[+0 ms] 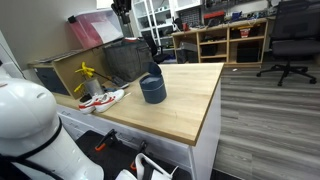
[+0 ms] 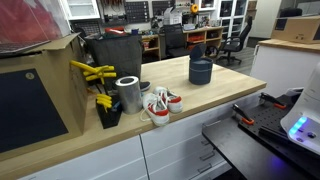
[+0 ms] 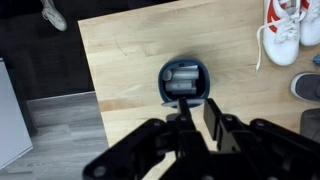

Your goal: Fully open the bin

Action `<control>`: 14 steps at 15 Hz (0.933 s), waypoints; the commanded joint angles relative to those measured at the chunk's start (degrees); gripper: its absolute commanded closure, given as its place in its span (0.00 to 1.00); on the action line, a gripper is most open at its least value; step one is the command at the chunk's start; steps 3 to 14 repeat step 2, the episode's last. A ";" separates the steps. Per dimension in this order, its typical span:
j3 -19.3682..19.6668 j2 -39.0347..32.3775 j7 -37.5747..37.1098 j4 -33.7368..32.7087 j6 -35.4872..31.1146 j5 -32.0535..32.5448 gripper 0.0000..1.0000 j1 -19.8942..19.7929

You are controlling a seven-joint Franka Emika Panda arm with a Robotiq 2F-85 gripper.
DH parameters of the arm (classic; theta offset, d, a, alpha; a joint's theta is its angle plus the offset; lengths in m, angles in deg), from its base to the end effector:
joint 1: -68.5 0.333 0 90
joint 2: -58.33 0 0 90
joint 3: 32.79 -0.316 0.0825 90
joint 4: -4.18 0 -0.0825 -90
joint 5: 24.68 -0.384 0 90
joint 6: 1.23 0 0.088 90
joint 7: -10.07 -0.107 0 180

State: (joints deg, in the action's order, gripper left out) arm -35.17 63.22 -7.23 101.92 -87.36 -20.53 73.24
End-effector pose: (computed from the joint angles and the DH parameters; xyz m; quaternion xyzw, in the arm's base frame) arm 0.5147 0.0570 0.6019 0.9936 -0.0890 -0.0493 0.0495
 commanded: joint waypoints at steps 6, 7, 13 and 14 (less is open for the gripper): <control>-0.72 -0.08 0.03 -0.21 0.20 0.00 0.73 -0.70; -0.72 -0.08 0.03 -0.21 0.20 0.00 0.73 -0.70; -0.72 -0.08 0.03 -0.21 0.20 0.00 0.73 -0.70; -0.72 -0.08 0.03 -0.21 0.20 0.00 0.73 -0.70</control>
